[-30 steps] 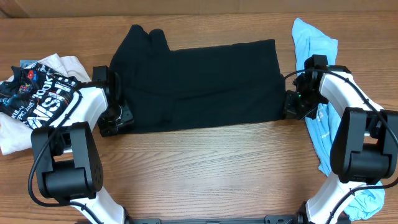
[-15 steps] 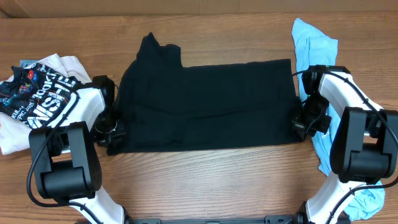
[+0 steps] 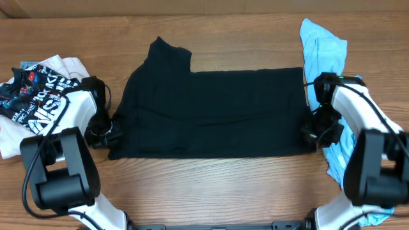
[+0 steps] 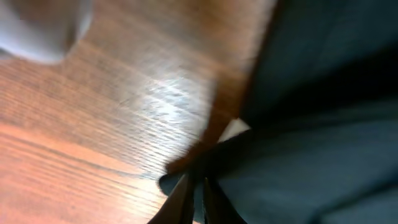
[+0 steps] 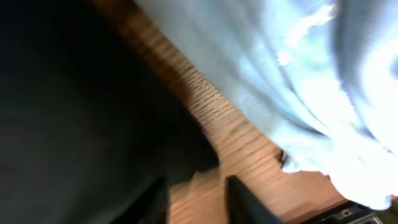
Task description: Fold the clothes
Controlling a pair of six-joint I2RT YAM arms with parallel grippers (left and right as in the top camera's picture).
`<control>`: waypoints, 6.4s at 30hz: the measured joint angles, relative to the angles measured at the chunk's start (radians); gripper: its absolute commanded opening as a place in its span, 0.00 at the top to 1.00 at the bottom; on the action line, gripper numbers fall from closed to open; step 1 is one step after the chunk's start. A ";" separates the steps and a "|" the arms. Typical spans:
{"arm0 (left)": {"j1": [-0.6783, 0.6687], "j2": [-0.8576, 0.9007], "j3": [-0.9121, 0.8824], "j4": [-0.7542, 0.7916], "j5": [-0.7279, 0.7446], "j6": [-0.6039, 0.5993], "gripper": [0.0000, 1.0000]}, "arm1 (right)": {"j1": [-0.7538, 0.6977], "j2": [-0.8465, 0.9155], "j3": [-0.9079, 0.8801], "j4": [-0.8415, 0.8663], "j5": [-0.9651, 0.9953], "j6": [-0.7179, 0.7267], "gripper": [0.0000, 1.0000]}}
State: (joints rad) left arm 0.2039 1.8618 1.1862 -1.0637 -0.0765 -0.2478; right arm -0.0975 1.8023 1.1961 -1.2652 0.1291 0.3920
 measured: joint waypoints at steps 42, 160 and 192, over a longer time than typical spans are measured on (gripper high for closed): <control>0.000 -0.309 0.035 0.072 0.310 0.128 0.41 | -0.266 0.244 0.166 0.615 -0.103 -0.245 0.96; -0.031 0.492 0.911 0.060 0.707 0.121 0.96 | -0.041 0.551 0.963 -0.006 -0.241 -0.340 0.96; -0.052 0.352 0.905 -0.623 0.438 0.275 0.96 | -0.068 0.286 0.724 -0.431 -0.203 -0.310 0.96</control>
State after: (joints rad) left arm 0.1516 2.2143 2.0911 -1.6863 0.3611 0.0269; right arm -0.1650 2.0880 1.9205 -1.6958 -0.0738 0.0818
